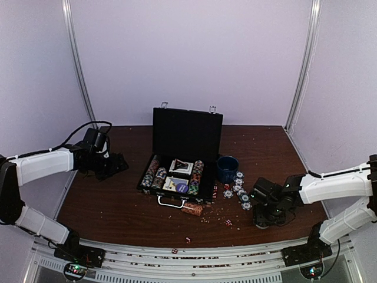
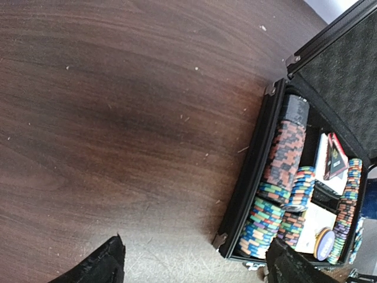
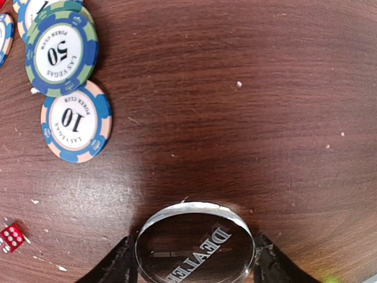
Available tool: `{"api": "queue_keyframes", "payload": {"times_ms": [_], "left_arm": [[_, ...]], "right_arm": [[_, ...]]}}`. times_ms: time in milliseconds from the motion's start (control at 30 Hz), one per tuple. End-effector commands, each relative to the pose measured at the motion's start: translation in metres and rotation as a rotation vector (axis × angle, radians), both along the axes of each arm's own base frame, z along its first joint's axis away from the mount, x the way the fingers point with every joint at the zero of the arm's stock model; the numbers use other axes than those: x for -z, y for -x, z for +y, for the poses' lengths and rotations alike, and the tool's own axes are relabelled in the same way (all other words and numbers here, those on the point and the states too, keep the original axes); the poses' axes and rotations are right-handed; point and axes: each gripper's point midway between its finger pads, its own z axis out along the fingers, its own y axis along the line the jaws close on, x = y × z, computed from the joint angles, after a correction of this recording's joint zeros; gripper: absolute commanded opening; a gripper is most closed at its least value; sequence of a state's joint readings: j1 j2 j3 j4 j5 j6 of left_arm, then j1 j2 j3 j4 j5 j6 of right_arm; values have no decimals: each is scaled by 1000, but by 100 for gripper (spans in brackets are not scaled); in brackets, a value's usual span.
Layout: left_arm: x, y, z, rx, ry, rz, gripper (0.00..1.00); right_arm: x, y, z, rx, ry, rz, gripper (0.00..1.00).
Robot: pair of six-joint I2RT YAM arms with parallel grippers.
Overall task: Pack up texas hold em set
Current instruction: Pick up the dealer button from the center of the board, then place the dealer button in the poker case.
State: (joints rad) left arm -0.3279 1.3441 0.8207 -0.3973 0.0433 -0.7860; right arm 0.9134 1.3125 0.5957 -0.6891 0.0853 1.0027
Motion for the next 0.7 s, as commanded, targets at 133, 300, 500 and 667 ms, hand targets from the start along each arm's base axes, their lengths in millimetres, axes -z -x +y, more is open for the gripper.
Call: {"api": "queue_keyframes", "payload": {"times_ms": [133,300,500,667], "left_arm": [[-17,-13,1,-37,26,-76,86],[-13,-14,1,-37,18,-70,86],[-10,-23,-4,-23,20,-64,86],[-23,-30,-6,-22,30,-92,85]], "right_arm": [[-11,0,-8,-25,33,-29,57],[-44,-13,11,-75,-40,-92,54],[-105,-49,62,-229,-176,-256,53],[-122,-80,113,-362,-189,-293,52]]}}
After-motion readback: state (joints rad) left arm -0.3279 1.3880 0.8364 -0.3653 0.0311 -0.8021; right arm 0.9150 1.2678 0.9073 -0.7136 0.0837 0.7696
